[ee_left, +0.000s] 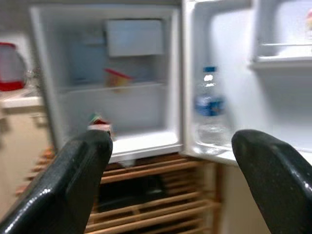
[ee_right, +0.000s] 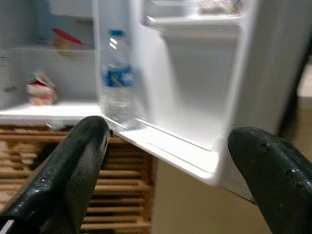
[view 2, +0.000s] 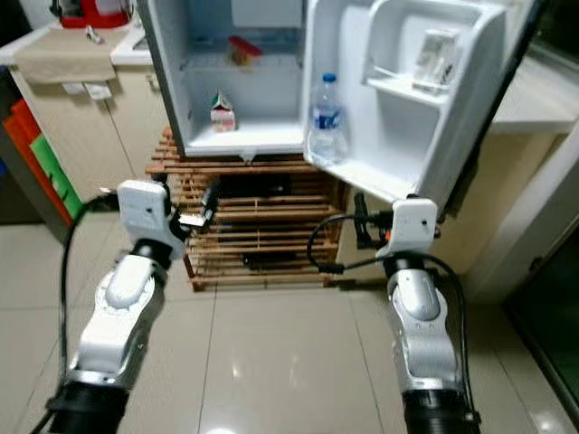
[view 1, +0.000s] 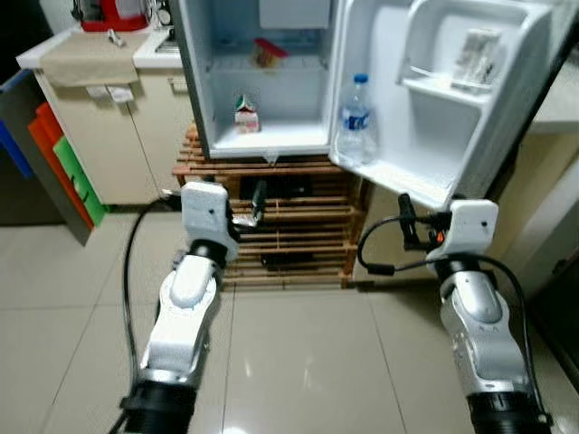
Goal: Restocking fridge
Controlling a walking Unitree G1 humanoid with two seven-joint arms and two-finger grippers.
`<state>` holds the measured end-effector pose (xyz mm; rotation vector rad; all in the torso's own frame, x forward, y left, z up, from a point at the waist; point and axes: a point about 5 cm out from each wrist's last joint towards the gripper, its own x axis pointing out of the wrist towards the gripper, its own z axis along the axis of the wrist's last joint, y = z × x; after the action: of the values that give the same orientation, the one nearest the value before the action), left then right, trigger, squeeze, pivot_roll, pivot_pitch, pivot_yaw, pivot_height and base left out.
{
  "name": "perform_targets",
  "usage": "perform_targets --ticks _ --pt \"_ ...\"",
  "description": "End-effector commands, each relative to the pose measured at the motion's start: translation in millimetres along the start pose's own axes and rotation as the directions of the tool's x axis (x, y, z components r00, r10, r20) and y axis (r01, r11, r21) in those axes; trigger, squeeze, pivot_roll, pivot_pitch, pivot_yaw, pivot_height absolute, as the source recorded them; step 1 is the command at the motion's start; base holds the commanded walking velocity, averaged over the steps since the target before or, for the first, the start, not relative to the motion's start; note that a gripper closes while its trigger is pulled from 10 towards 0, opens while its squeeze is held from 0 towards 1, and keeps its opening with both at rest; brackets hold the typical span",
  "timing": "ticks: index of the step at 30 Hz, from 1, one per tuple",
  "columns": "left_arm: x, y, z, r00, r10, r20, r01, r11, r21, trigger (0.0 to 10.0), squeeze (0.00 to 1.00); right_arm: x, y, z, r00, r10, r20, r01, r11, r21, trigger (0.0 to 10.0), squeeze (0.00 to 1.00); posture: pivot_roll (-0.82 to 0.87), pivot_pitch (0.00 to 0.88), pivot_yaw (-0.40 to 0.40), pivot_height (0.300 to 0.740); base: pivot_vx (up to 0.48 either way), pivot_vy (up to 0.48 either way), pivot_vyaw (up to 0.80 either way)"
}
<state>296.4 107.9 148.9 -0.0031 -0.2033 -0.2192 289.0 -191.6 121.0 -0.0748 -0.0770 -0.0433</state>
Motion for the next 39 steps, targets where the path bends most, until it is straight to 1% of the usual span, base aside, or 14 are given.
perform_targets --ticks 1,18,20,23,25,29,31,32,34,35,36,37,38,39 --pt "-0.8 9.9 -1.0 1.000 0.023 -0.005 -0.023 1.000 0.017 10.0 0.00 3.4 6.4 5.8 1.000 0.018 0.016 -0.018 1.000 0.005 10.0 0.00 -0.12 0.000 0.004 0.740 0.375 -0.296 0.00" --pt "2.6 7.0 0.7 1.000 0.005 0.024 -0.005 1.000 -0.004 10.0 0.00 5.2 3.3 5.7 1.000 0.019 0.016 -0.019 1.000 -0.005 10.0 0.00 -0.13 0.000 0.005 0.740 0.356 -0.318 0.00" --pt "1.9 7.1 1.4 1.000 0.007 0.030 -0.007 1.000 -0.009 10.0 0.00 -4.0 7.7 5.4 0.993 0.118 0.017 -0.119 0.992 0.041 10.0 0.00 -0.13 0.000 -0.001 0.740 0.000 0.000 0.00" --pt "1.2 8.3 1.3 1.000 0.011 0.029 -0.011 1.000 -0.005 10.0 0.00 -17.8 11.1 1.0 0.975 0.221 -0.007 -0.221 0.975 0.038 10.0 0.00 -0.13 0.000 -0.005 0.740 0.000 0.000 0.00" --pt "0.9 8.8 0.9 1.000 0.012 0.028 -0.012 1.000 -0.005 10.0 0.00 -22.7 10.4 -1.9 0.970 0.242 -0.024 -0.241 0.970 0.034 10.0 0.00 -0.13 0.000 -0.005 0.740 0.000 0.000 0.00" --pt "-0.5 9.5 -3.4 1.000 0.015 0.008 -0.015 1.000 -0.012 10.0 0.00 -45.2 -2.4 -25.2 0.945 0.288 -0.155 -0.286 0.957 0.040 10.0 0.00 -0.15 0.000 -0.002 0.740 0.000 0.000 0.00" --pt "-0.4 11.3 -10.6 0.999 0.025 -0.028 -0.026 0.999 -0.032 10.0 0.00 -56.6 -14.5 -44.8 0.916 0.297 -0.269 -0.295 0.954 0.051 10.0 0.00 -0.15 0.000 0.002 0.740 0.000 0.000 0.00" --pt "-0.4 11.3 -10.6 0.999 0.025 -0.028 -0.026 0.999 -0.032 10.0 0.00 -56.6 -14.5 -44.8 0.916 0.297 -0.269 -0.295 0.954 0.051 10.0 0.00 -0.15 0.000 0.002 0.740 0.000 0.000 0.00" --pt "1.7 16.4 -25.4 0.993 0.043 -0.109 -0.043 0.999 0.000 10.0 0.00 -57.6 -24.7 -58.9 0.891 0.273 -0.362 -0.283 0.959 0.027 10.0 0.00 -0.16 0.000 0.004 0.740 0.000 0.000 0.00" --pt "2.0 21.9 -39.8 0.980 0.069 -0.185 -0.066 0.998 0.024 10.0 0.00 -55.7 -31.2 -65.9 0.883 0.243 -0.402 -0.266 0.964 -0.002 10.0 0.00 -0.16 0.000 0.005 0.740 0.000 0.000 0.00" --pt "2.0 21.9 -39.8 0.980 0.069 -0.185 -0.066 0.998 0.024 10.0 0.00 -55.7 -31.2 -65.9 0.883 0.243 -0.402 -0.266 0.964 -0.002 10.0 0.00 -0.16 0.000 0.005 0.740 0.000 0.000 0.00" --pt "0.6 28.9 -55.3 0.960 0.101 -0.262 -0.090 0.995 0.051 10.0 0.00 -52.7 -40.0 -74.1 0.871 0.188 -0.454 -0.236 0.970 -0.052 10.0 0.00 -0.16 0.000 0.006 0.740 0.000 0.000 0.00" --pt "0.6 28.9 -55.3 0.960 0.101 -0.262 -0.090 0.995 0.051 10.0 0.00 -52.7 -40.0 -74.1 0.871 0.188 -0.454 -0.236 0.970 -0.052 10.0 0.00 -0.16 0.000 0.006 0.740 0.000 0.000 0.00" --pt "-4.2 34.0 -78.6 0.920 0.108 -0.376 -0.071 0.991 0.110 10.0 0.00 -47.2 -53.2 -81.0 0.862 0.093 -0.499 -0.181 0.975 -0.132 10.0 0.00 -0.15 0.000 0.008 0.740 0.000 0.000 0.00"
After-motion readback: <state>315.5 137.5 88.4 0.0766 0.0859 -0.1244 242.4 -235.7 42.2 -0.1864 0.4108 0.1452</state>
